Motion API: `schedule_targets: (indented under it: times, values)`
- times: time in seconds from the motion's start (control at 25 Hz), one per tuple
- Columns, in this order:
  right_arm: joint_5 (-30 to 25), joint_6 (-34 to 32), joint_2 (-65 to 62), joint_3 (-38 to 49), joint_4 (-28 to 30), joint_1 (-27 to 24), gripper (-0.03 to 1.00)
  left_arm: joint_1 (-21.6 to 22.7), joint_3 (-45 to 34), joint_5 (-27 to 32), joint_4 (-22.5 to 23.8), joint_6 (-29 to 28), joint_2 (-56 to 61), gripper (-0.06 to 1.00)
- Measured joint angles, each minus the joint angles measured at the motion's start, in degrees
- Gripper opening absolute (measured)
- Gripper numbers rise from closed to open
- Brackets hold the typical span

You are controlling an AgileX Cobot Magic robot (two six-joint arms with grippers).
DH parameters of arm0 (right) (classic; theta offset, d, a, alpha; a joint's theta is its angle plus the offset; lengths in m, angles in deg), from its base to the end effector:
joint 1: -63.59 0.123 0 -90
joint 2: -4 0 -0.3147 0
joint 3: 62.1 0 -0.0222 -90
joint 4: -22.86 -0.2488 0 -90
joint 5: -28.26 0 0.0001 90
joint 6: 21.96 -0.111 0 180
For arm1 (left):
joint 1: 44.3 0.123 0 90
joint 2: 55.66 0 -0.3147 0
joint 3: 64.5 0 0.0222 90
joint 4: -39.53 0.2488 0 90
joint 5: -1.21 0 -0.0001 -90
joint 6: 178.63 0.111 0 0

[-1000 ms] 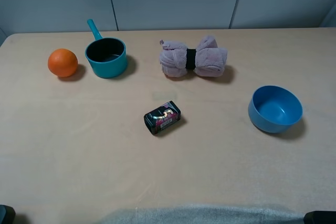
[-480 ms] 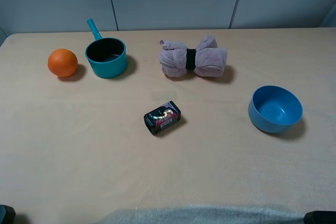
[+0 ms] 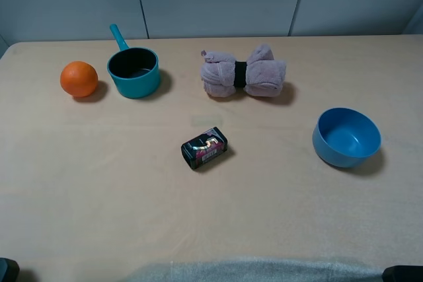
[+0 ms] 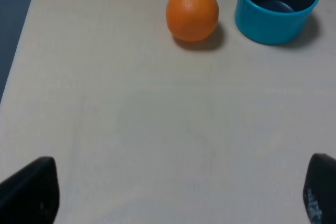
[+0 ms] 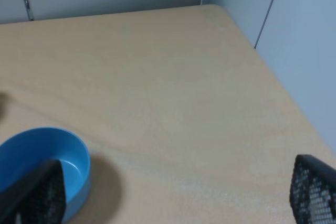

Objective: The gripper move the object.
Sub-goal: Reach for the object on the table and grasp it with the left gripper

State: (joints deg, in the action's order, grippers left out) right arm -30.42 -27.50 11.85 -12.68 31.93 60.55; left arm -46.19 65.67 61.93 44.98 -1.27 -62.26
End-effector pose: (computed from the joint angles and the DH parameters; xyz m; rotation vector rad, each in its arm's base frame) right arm -0.0161 -0.0141 0.2715 0.1532 2.0116 -0.1612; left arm -0.0188 0.0098 0.2649 -0.0176 2.0415 0.0644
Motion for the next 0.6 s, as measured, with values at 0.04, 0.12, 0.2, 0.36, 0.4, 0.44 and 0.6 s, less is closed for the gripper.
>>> schedule_targets:
  times: [0.04,0.12,0.2,0.36,0.4,0.44,0.6]
  values:
    - [0.0,0.0,0.0,0.0,0.0,0.0,0.65,0.0,0.0,0.0,0.0,0.0,0.0,0.99]
    - [0.0,0.0,0.0,0.0,0.0,0.0,0.65,0.0,0.0,0.0,0.0,0.0,0.0,0.99]
    - [0.0,0.0,0.0,0.0,0.0,0.0,0.65,0.0,0.1,-0.1,0.0,0.0,-0.1,0.99]
    - [0.0,0.0,0.0,0.0,0.0,0.0,0.65,0.0,2.2,-1.7,-0.1,0.0,-6.0,0.99]
    - [0.0,0.0,0.0,0.0,0.0,0.0,0.65,0.0,2.9,-2.4,-0.1,0.0,-8.5,0.99]
    - [0.0,0.0,0.0,0.0,0.0,0.0,0.65,0.0,3.7,-3.1,-0.2,0.0,-11.4,0.99]
    - [0.0,0.0,0.0,0.0,0.0,0.0,0.65,0.0,7.1,-5.6,-0.3,0.0,-24.4,0.99]
